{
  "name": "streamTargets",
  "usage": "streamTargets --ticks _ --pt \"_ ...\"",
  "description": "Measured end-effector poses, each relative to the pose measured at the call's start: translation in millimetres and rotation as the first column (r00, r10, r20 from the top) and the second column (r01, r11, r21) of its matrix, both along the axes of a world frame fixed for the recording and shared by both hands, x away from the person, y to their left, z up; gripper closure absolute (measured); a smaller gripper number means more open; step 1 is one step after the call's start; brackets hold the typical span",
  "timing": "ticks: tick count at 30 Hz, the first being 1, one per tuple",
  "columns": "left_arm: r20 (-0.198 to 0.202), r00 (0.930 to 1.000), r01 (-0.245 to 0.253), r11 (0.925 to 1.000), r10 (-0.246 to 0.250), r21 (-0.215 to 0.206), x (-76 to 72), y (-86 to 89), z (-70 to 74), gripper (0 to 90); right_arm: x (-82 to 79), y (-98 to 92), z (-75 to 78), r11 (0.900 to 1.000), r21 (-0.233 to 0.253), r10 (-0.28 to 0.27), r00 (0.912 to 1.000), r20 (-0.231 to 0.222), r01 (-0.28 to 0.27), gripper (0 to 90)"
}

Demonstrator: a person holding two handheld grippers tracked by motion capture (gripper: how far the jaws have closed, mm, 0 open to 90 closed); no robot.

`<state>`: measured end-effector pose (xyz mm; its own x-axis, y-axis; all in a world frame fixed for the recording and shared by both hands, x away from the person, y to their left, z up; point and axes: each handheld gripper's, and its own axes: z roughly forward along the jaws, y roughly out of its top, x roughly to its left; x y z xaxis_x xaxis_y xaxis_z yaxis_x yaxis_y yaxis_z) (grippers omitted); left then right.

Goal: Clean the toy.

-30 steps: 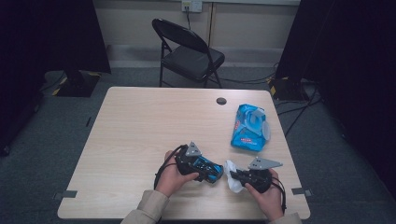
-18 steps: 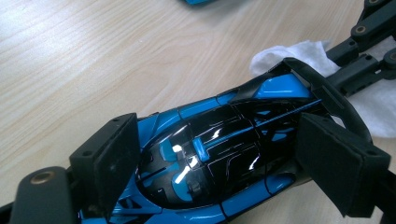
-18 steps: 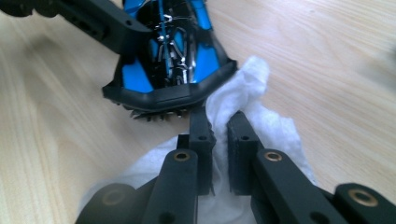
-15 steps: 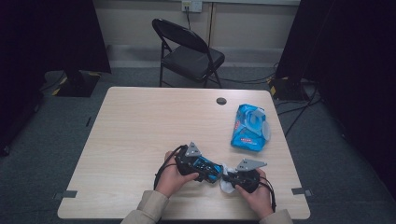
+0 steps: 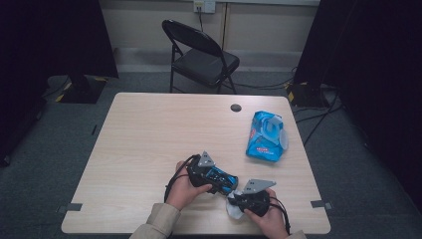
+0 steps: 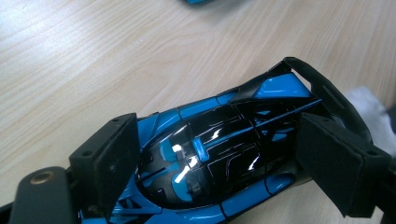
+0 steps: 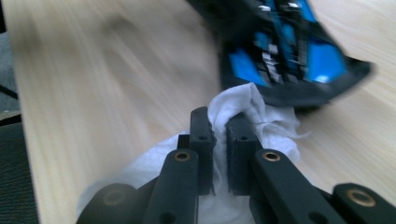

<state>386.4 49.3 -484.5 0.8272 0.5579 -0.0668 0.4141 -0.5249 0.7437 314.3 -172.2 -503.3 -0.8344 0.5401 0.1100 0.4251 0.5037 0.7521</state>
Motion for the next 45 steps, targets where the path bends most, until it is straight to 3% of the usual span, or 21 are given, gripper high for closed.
streamTargets --ticks 7,15,17,20,25,30,35,39,45 --pt "0.003 1.0000 -0.002 1.0000 0.002 0.003 -0.4 -0.6 -0.1 13.6 -8.6 20.4 -0.9 0.999 0.005 0.052 0.9985 0.015 -0.052 84.2" --pt "0.006 1.0000 -0.004 1.0000 0.004 -0.004 -0.9 -0.4 -0.7 13.6 -14.2 35.6 -0.6 0.991 0.017 0.130 0.9915 -0.007 -0.130 83.9" --pt "0.007 1.0000 -0.004 1.0000 0.004 -0.007 -0.8 -0.3 -0.9 13.6 -16.1 37.5 1.3 0.987 0.015 0.161 0.9869 -0.016 -0.160 83.8" --pt "0.006 1.0000 -0.007 0.9999 0.007 -0.011 -1.0 -0.4 -1.1 13.6 -15.5 33.8 11.7 0.985 0.035 0.170 0.9855 0.005 -0.170 83.6" --pt "0.010 0.9999 -0.005 0.9999 0.006 -0.009 -1.2 0.0 -1.2 13.6 -5.3 11.8 32.3 0.992 0.098 0.076 0.9962 0.043 -0.080 83.2" --pt "0.007 1.0000 -0.006 1.0000 0.006 -0.008 -1.2 -0.4 -1.0 13.6 8.0 -10.2 28.7 0.995 0.097 -0.025 0.9992 0.032 0.022 83.0" --pt "0.006 1.0000 -0.006 1.0000 0.006 -0.006 -0.9 -0.6 -0.8 13.6 17.4 -26.6 22.5 0.991 0.079 -0.109 0.9936 0.031 0.106 83.3" --pt "0.006 1.0000 -0.004 1.0000 0.004 -0.005 -0.9 -0.6 -0.7 13.6 24.2 -39.3 18.2 0.980 0.056 -0.194 0.9803 0.037 0.192 83.5" --pt "0.011 0.9999 -0.006 0.9999 0.006 -0.010 -2.0 -0.3 -1.4 13.6 32.9 -40.7 0.8 0.975 0.035 -0.222 0.9749 0.015 0.222 83.2"
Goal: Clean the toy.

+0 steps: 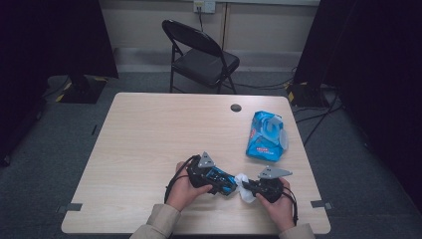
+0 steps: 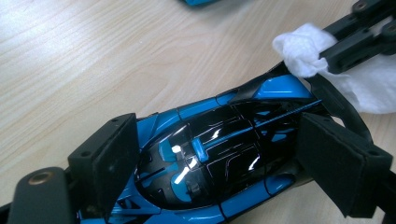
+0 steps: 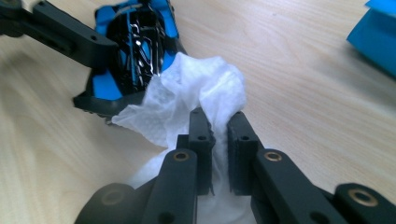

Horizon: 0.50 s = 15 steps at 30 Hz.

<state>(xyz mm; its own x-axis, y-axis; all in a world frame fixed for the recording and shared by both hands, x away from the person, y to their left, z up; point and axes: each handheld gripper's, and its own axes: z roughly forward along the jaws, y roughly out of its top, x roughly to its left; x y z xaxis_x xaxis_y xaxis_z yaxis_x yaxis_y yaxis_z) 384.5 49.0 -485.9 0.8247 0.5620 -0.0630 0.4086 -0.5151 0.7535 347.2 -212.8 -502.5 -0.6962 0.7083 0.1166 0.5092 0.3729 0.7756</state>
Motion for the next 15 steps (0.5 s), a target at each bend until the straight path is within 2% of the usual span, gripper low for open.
streamTargets --ticks 6,13,15 --pt "0.000 1.0000 0.000 1.0000 0.000 -0.001 0.0 0.2 -0.1 13.6 3.4 11.4 -0.9 0.999 -0.043 0.026 0.9996 0.013 -0.025 83.5" --pt "0.007 1.0000 0.000 1.0000 0.000 -0.010 -0.3 1.2 -1.2 13.6 -5.4 20.7 0.4 0.994 -0.093 0.070 0.9965 0.045 -0.065 83.8" --pt "0.008 1.0000 0.001 1.0000 -0.001 -0.009 -0.3 1.2 -1.1 13.6 -8.2 21.3 1.0 0.993 -0.093 0.073 0.9966 0.038 -0.069 83.9"
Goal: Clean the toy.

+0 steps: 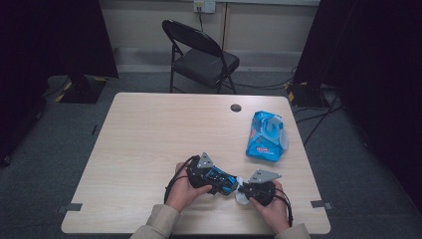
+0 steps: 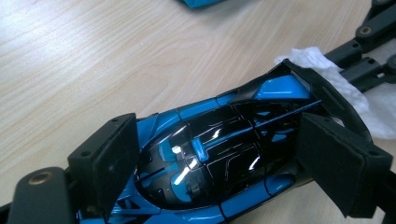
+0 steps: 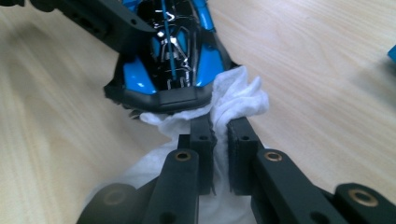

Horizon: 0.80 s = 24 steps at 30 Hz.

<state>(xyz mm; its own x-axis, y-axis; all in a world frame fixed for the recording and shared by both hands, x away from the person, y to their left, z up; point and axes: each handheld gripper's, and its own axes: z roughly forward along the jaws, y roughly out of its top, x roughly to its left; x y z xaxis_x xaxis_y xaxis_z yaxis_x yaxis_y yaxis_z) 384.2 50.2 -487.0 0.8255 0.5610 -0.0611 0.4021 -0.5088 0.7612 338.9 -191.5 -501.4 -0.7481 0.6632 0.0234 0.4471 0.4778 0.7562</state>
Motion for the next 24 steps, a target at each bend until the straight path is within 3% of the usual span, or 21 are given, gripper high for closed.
streamTargets --ticks 11,24 --pt "0.000 1.0000 -0.002 1.0000 0.002 -0.003 -0.4 0.0 -0.2 13.6 -16.1 3.8 1.2 0.999 0.012 0.052 0.9980 -0.034 -0.052 84.4" --pt "0.005 0.9999 -0.009 1.0000 0.009 0.000 -1.8 -1.5 -0.7 12.4 -30.2 29.6 -0.1 0.987 0.051 0.154 0.9866 -0.053 -0.151 84.5"
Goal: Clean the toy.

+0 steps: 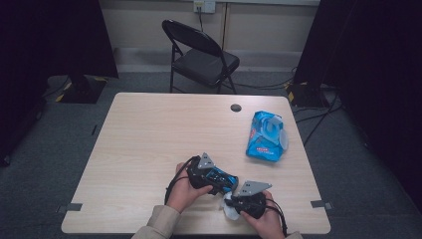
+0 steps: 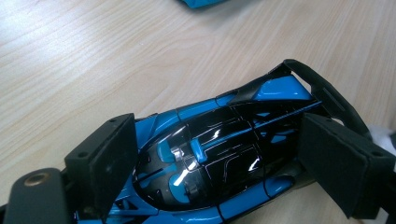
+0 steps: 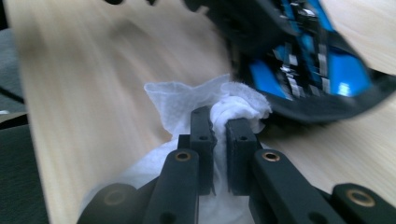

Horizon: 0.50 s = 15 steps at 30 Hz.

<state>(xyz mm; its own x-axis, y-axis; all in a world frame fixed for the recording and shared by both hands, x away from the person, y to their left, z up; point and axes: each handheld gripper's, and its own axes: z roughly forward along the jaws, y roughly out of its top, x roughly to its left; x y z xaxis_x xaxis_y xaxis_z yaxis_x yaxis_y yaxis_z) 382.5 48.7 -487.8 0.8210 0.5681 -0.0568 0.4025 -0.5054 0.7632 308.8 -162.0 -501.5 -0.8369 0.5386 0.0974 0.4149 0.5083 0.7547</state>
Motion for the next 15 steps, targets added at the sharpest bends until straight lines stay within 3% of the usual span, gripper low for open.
streamTargets --ticks 3,8,15 --pt "0.002 1.0000 0.001 1.0000 -0.001 0.000 0.1 0.1 0.0 12.4 -1.1 4.9 -0.7 0.999 0.027 0.034 0.9992 -0.020 -0.034 84.5" --pt "0.002 1.0000 0.001 1.0000 -0.001 -0.008 0.2 0.3 -0.6 12.3 -3.6 11.5 11.7 0.996 0.059 0.072 0.9974 -0.004 -0.072 84.7" --pt "0.002 1.0000 -0.001 0.9999 0.001 -0.010 0.1 0.1 -0.7 12.3 2.9 -3.5 39.7 0.992 0.122 0.033 0.9986 0.041 -0.037 84.7"
